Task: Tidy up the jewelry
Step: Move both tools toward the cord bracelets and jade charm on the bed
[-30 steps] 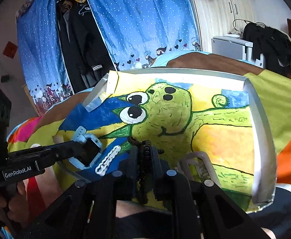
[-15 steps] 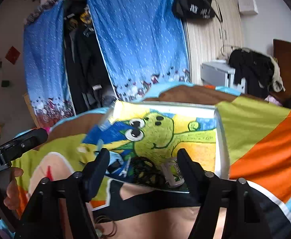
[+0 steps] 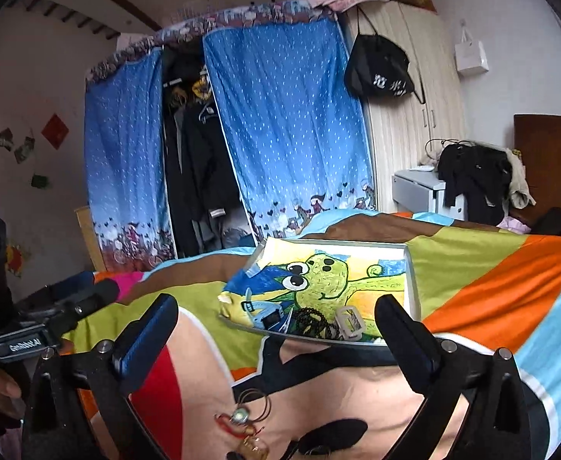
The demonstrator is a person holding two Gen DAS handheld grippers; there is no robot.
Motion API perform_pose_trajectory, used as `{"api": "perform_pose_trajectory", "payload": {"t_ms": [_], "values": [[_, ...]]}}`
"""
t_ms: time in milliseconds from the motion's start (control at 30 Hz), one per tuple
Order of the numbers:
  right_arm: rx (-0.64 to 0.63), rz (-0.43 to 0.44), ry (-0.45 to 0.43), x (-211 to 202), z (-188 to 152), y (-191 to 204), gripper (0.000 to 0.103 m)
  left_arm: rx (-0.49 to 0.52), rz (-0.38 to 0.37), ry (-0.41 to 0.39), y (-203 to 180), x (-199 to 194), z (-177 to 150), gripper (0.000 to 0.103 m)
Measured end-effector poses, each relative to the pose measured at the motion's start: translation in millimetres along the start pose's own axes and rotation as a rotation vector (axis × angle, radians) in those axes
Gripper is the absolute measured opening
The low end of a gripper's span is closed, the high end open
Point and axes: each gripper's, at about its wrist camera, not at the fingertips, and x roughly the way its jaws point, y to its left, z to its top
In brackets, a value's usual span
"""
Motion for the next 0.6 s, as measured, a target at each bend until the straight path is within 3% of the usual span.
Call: {"api": "perform_pose_trajectory", "payload": {"t_ms": [300, 600], "values": [[0.015, 0.055, -0.044, -53, -62, -7, 0.103, -0.002, 0.008, 0.074, 6, -36, -66, 0.101], [-0.012, -0.006, 0.233, -24, -137, -12, 0.103, -0.016, -0.017, 0.270, 16, 0, -137, 0.101]]}}
